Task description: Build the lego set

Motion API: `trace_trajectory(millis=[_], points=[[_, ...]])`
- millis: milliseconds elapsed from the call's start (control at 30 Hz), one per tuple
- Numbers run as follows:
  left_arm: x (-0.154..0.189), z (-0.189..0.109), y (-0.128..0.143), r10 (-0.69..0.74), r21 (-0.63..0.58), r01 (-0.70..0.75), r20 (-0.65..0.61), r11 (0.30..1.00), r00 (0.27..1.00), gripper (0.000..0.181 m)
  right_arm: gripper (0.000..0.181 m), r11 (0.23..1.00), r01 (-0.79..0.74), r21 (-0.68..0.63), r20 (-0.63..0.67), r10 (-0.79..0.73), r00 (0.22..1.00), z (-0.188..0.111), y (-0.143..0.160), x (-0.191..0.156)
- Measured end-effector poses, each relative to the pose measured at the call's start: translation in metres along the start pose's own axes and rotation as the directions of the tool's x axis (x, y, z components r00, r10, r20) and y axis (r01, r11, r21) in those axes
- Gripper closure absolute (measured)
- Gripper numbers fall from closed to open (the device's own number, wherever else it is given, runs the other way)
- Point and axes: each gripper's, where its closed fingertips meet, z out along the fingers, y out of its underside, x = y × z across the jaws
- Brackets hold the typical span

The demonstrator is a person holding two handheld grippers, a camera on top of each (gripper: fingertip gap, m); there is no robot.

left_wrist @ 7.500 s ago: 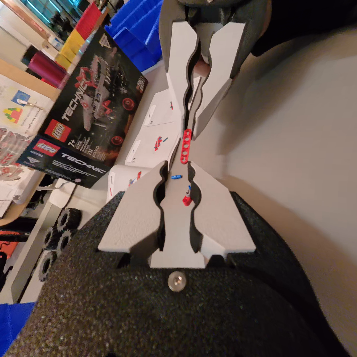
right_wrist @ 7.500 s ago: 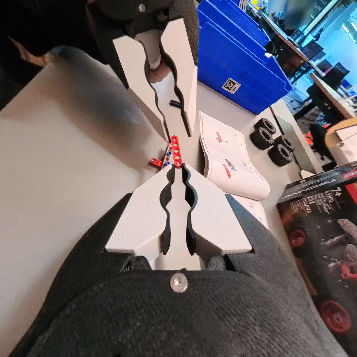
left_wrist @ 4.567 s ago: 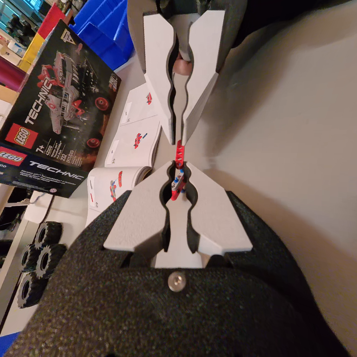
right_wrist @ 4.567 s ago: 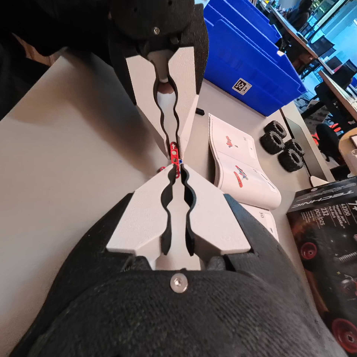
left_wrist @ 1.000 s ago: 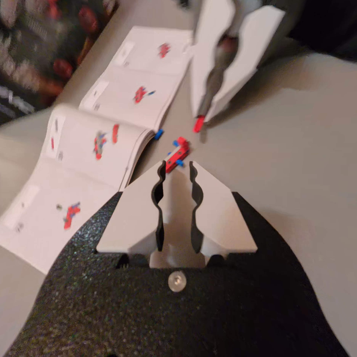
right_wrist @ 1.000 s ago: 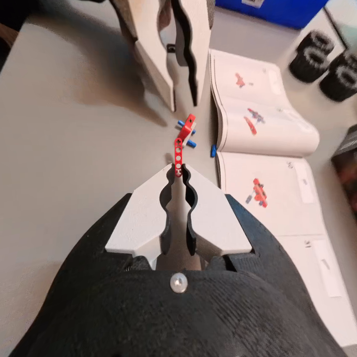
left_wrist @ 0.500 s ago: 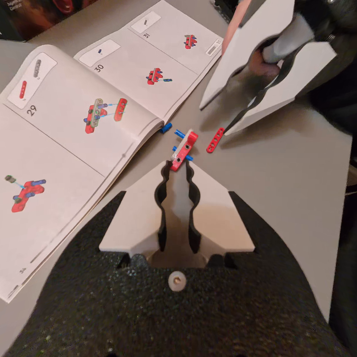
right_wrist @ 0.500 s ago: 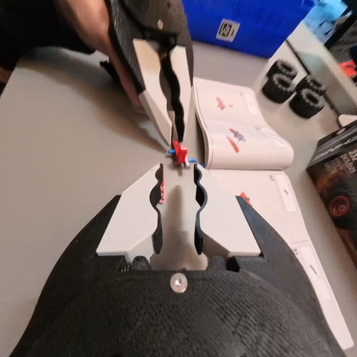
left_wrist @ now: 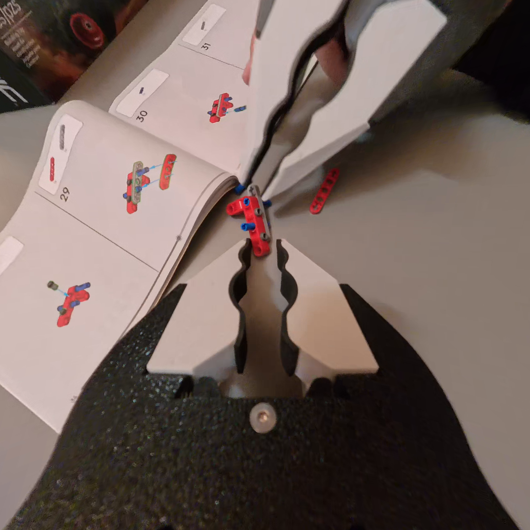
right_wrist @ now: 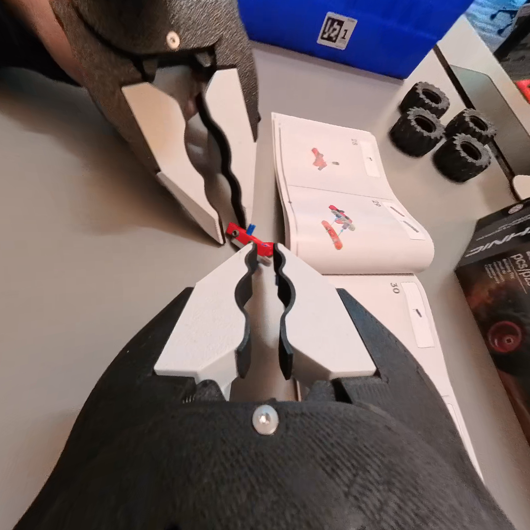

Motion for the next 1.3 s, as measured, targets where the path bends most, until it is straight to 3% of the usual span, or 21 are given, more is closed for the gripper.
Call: trace_trajectory(millis=[33,233,367,467,533,600,667,767,833,933,1033,1067,1133,1167,1200,1233,1300], points=[[0.000,0.000,0.000,0.006,0.000,-0.006,0.006,1.000,1.000,0.167,0.171,1.000,-0.020,0.009,0.003,0.020,1.000,-0.003,-0.002,0.003],[-0.004,0.003,-0.003,-0.010,0.001,0.010,0.025,1.000,1.000,0.158,0.170,0.997,-0.055,0.056,-0.025,0.056,0.998,-0.011,-0.002,0.006],[0.000,0.006,-0.005,0.016,-0.003,-0.016,0.022,1.000,1.000,0.167,0.162,0.996,0.025,0.083,-0.084,-0.018,0.996,-0.014,-0.005,0.003],[-0.004,0.000,-0.007,0.126,0.026,-0.128,0.084,0.991,0.988,0.172,0.157,0.987,0.137,0.090,-0.136,-0.124,0.983,-0.021,-0.006,-0.002],[-0.003,-0.011,-0.020,0.328,0.093,-0.348,0.180,0.933,0.927,0.172,0.162,0.993,0.019,0.117,-0.088,-0.009,0.996,-0.023,-0.006,-0.006],[-0.004,-0.027,-0.033,0.522,0.069,-0.582,0.368,0.810,0.769,0.172,0.157,0.969,-0.132,0.207,-0.047,0.145,0.988,-0.030,-0.018,-0.002],[-0.010,-0.044,-0.042,0.661,-0.096,-0.748,0.550,0.656,0.510,0.172,0.152,0.907,-0.305,0.290,0.062,0.300,0.952,-0.038,-0.030,-0.002],[-0.013,-0.056,-0.046,0.781,-0.387,-0.817,0.613,0.428,0.119,0.173,0.153,0.812,-0.466,0.351,0.267,0.391,0.881,-0.045,-0.049,-0.013],[-0.010,-0.059,-0.050,0.789,-0.474,-0.816,0.613,0.331,-0.036,0.173,0.160,0.784,-0.477,0.399,0.275,0.393,0.877,-0.047,-0.059,-0.013],[0.000,-0.063,-0.058,0.772,-0.524,-0.818,0.613,0.237,-0.169,0.173,0.162,0.797,-0.445,0.408,0.219,0.388,0.895,-0.043,-0.061,-0.010],[0.002,-0.063,-0.060,0.764,-0.515,-0.823,0.623,0.240,-0.167,0.173,0.162,0.838,-0.399,0.373,0.200,0.347,0.916,-0.037,-0.056,-0.017],[0.002,-0.063,-0.060,0.764,-0.512,-0.825,0.623,0.239,-0.166,0.173,0.171,0.857,-0.361,0.369,0.197,0.307,0.931,-0.037,-0.057,-0.021],[0.001,-0.060,-0.059,0.764,-0.472,-0.839,0.635,0.269,-0.112,0.174,0.172,0.901,-0.230,0.368,0.100,0.208,0.973,-0.037,-0.056,-0.020],[0.000,-0.059,-0.058,0.761,-0.423,-0.853,0.647,0.307,-0.047,0.174,0.172,0.922,-0.134,0.364,0.022,0.135,0.991,-0.038,-0.055,-0.017],[0.000,-0.058,-0.056,0.751,-0.343,-0.861,0.657,0.376,0.066,0.169,0.172,0.934,-0.023,0.357,-0.073,0.052,0.996,-0.041,-0.055,-0.013],[0.000,-0.056,-0.053,0.727,-0.231,-0.850,0.648,0.473,0.228,0.159,0.173,0.932,0.103,0.347,-0.185,-0.040,0.982,-0.045,-0.056,-0.008],[0.005,-0.054,-0.051,0.569,0.070,-0.696,0.523,0.714,0.635,0.146,0.172,0.868,0.418,0.267,-0.394,-0.298,0.870,-0.054,-0.059,-0.008]])
